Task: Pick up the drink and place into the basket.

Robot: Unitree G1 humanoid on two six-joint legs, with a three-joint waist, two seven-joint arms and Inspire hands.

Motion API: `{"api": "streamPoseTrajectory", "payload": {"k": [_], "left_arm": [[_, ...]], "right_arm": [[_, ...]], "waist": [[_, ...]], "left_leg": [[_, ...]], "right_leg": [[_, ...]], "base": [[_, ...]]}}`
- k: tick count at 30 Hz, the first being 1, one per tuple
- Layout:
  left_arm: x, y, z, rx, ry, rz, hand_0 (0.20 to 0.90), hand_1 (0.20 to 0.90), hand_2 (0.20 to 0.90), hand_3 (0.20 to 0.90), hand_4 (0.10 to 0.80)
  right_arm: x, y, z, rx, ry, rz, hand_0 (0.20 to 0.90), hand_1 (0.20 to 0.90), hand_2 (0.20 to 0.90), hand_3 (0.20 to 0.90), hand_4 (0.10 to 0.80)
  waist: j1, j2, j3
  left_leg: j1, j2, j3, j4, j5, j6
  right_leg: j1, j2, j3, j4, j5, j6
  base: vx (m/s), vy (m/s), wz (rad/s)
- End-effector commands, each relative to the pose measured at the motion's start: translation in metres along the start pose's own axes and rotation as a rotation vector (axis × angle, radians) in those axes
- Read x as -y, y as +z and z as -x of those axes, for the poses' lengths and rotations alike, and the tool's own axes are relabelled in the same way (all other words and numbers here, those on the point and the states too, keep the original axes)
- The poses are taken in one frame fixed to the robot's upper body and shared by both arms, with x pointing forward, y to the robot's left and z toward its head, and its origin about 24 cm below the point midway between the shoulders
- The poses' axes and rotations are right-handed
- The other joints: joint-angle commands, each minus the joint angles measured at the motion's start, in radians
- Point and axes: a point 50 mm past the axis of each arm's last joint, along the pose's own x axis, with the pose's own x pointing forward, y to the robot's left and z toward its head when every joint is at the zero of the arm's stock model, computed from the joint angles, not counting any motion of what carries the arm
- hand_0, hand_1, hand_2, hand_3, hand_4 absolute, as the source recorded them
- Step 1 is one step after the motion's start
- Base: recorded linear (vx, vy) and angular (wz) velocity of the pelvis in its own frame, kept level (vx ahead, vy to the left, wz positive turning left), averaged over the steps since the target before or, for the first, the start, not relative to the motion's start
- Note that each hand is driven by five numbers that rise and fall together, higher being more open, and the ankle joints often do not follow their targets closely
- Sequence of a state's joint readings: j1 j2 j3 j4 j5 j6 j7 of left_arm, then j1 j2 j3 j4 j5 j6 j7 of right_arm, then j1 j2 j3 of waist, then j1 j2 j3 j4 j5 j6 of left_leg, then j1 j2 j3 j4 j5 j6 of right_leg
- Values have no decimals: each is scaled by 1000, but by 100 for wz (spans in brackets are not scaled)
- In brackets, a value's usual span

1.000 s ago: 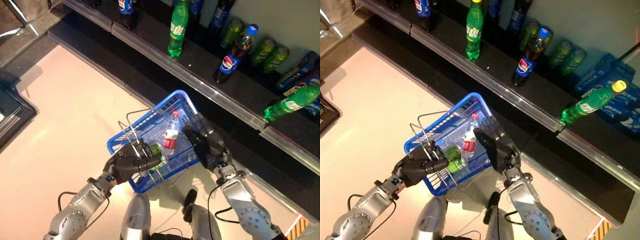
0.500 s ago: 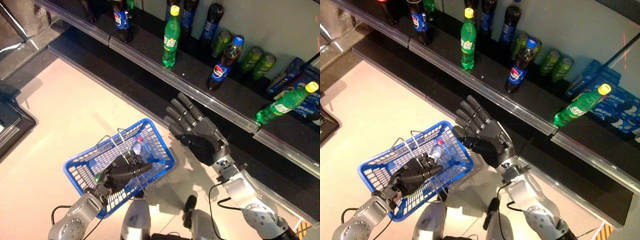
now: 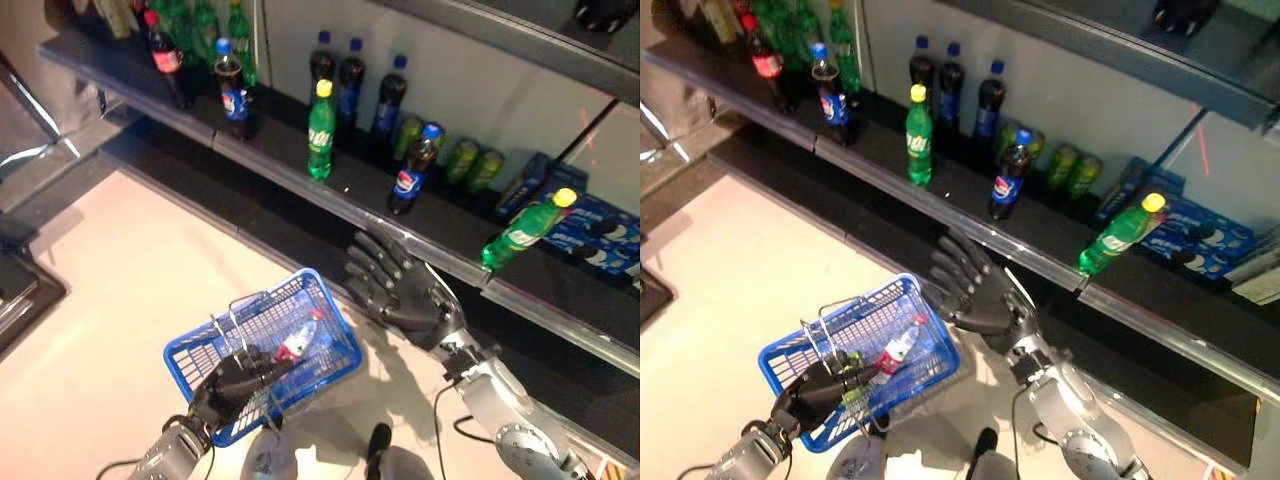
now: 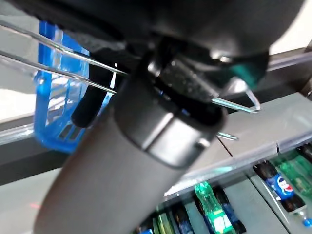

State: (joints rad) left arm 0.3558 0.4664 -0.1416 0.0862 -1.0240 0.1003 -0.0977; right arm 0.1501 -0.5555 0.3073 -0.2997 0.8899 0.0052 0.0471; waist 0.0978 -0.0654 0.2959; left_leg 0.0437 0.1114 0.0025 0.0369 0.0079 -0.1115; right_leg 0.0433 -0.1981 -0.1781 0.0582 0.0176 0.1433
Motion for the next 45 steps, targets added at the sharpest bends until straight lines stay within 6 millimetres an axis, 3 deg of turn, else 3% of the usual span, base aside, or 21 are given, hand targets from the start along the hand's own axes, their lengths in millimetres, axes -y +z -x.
{"api": "streamPoseTrajectory", "payload": {"k": [1,4,7,12,16,18,20,22,23,25,27,28,29,31,32,33,35,38,40,43,45], "left_arm": [[34,75,2,454,-193,-52,300,300,300,200,100],[13,62,0,448,-77,-12,300,300,300,200,100],[-9,49,-6,432,66,44,300,300,300,200,100],[-24,33,-15,413,180,99,300,300,300,200,100],[-30,22,-16,408,226,148,300,300,300,200,100],[-32,17,-17,396,236,158,300,300,300,200,100],[-29,10,-24,353,226,144,300,300,300,200,100],[-24,9,-30,330,211,128,300,300,300,200,100],[-24,9,-30,330,211,128,300,300,300,200,100],[-24,3,-34,301,218,117,300,300,300,200,100],[-26,1,-35,297,228,113,300,300,300,200,100],[-26,3,-38,294,232,102,300,300,300,200,100],[-24,5,-41,278,222,61,300,300,300,200,100],[-25,6,-41,263,216,34,300,300,300,200,100],[-28,6,-38,256,222,25,300,300,300,200,100],[-29,6,-37,254,225,23,300,300,300,200,100],[-35,6,-35,239,225,3,300,300,300,200,100],[-35,6,-40,215,218,-21,300,300,300,200,100],[-33,2,-45,194,219,-24,300,300,300,200,100],[-31,-8,-50,158,213,-22,300,300,300,200,100],[-30,-16,-51,138,204,-24,300,300,300,200,100]], "right_arm": [[5,11,6,32,-5,223,900,900,900,900,800],[25,-16,13,-88,-131,323,900,900,900,900,800],[45,-57,21,-274,-263,376,900,900,900,900,800],[65,-97,29,-467,-377,396,900,900,900,900,800],[77,-116,39,-565,-466,400,900,900,900,900,800],[82,-121,47,-586,-505,389,900,900,900,900,800],[92,-130,68,-632,-612,370,900,900,900,900,800],[98,-133,77,-646,-668,365,900,900,900,900,800],[98,-133,77,-645,-668,365,900,900,900,900,800],[108,-142,87,-676,-764,318,900,900,900,900,800],[111,-146,89,-696,-796,309,900,900,900,900,800],[113,-150,92,-719,-829,313,900,900,900,900,800],[117,-156,99,-742,-888,314,900,900,900,900,800],[119,-160,106,-770,-967,282,900,900,900,900,800],[120,-161,109,-781,-1003,256,900,900,900,900,800],[121,-161,110,-788,-1012,250,900,900,900,900,800],[123,-165,120,-806,-1063,234,900,900,900,900,800],[123,-176,141,-855,-1103,205,900,900,900,900,800],[121,-183,153,-889,-1118,188,900,900,900,900,800],[118,-190,170,-929,-1154,150,900,900,900,900,800],[116,-194,177,-952,-1163,131,900,900,900,900,800]], "waist": [[-13,25,-135],[-17,25,-150],[-16,33,-149],[7,54,-128],[27,66,-118],[25,66,-116],[0,59,-104],[-13,54,-95],[-13,54,-92],[-15,39,-76],[-12,35,-79],[-4,31,-78],[7,28,-75],[10,32,-74],[6,45,-74],[3,53,-75],[-33,73,-83],[-91,66,-97],[-121,56,-109],[-159,35,-117],[-181,26,-117]], "left_leg": [[-6,49,48,-9,35,8],[2,57,56,-40,43,0],[-8,69,51,-35,50,-11],[-35,78,11,-34,69,-25],[-56,83,4,-73,105,-34],[-70,87,36,-66,113,-39],[-129,90,149,16,113,-47],[-152,92,202,63,104,-47],[-150,92,202,67,101,-48],[-156,47,216,126,46,-15],[-153,27,216,135,27,4],[-146,8,227,149,2,22],[-124,-25,237,158,-33,50],[-97,-57,250,151,-56,81],[-75,-65,256,134,-60,97],[-65,-68,260,121,-59,103],[-37,-93,241,64,-54,129],[-23,-140,194,35,-53,150],[-23,-166,170,34,-59,160],[-13,-210,141,45,-86,166],[16,-234,134,47,-116,167]], "right_leg": [[33,-6,21,-24,-18,6],[35,-3,16,-41,-15,4],[33,5,-4,-27,-29,-10],[24,21,-33,-7,-45,-37],[24,29,-61,-20,-40,-42],[25,25,-86,-22,-37,-42],[25,0,-141,-16,-25,-41],[32,-21,-162,-18,-12,-33],[36,-21,-162,-17,-14,-33],[58,-77,-145,-39,28,13],[59,-102,-132,-42,45,29],[66,-139,-127,-34,62,38],[62,-194,-131,24,101,45],[19,-240,-140,138,160,45],[-6,-238,-147,204,155,35],[-17,-231,-148,233,144,29],[-73,-124,-73,290,83,5],[-96,50,4,216,-3,-26],[-109,118,69,136,-12,-45],[-144,164,140,28,47,-46],[-207,179,116,-2,109,-31]], "base": [[-58,-28,-21],[-85,-49,-10],[-92,-54,0],[-70,-20,9],[-53,72,18],[-34,125,33],[-50,265,73],[-7,204,125],[96,304,140],[175,367,87],[153,275,40],[270,474,15],[289,500,8],[253,477,22],[202,445,20],[193,428,2],[178,339,-7],[216,204,51],[269,116,98],[294,62,81],[313,62,72]]}}
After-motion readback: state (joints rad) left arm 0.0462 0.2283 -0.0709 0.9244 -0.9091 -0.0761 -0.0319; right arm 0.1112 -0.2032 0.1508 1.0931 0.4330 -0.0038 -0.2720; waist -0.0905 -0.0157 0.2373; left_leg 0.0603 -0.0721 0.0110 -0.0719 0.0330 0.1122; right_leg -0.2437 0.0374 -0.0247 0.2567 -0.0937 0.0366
